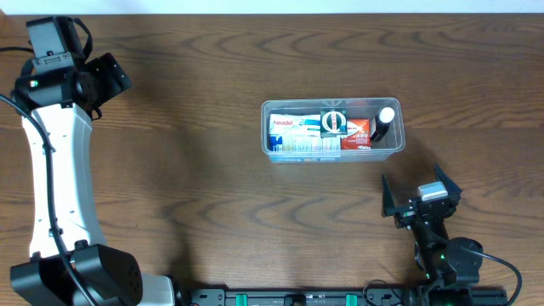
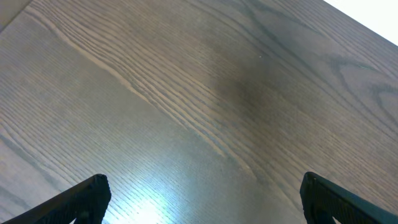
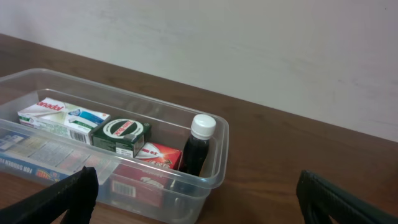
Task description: Pack container
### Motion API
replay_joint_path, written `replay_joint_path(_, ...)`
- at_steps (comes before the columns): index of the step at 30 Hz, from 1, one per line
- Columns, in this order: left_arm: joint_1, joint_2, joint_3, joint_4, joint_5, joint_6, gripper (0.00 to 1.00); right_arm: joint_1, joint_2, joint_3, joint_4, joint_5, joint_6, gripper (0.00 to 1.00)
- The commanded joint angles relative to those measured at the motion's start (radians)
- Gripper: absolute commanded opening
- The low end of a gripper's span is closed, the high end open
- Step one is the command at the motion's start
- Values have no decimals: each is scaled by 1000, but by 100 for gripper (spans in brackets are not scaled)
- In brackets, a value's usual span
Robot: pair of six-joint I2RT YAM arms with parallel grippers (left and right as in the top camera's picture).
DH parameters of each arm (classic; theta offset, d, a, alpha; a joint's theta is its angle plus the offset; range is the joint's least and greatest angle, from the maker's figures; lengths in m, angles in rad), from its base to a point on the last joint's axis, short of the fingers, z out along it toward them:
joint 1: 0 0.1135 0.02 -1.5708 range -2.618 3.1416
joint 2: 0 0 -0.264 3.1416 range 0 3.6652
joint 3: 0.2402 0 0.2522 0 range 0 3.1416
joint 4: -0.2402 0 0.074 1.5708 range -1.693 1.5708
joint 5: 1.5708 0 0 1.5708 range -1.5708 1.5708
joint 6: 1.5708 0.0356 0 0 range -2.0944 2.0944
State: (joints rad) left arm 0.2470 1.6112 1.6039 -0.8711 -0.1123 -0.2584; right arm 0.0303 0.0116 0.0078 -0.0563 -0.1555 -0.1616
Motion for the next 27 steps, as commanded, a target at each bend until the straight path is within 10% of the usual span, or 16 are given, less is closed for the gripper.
replay_joint_path(1, 8, -3, -32, -3, -15, 6, 98, 9, -6, -3, -4, 10, 8, 99)
replay_joint_path(22, -21, -806, -951, 9, 7, -36, 98, 9, -6, -2, -4, 10, 8, 99)
replay_joint_path(27, -78, -1060, -1172, 207, 7, -57, 98, 10, -6, -3, -4, 10, 8, 99)
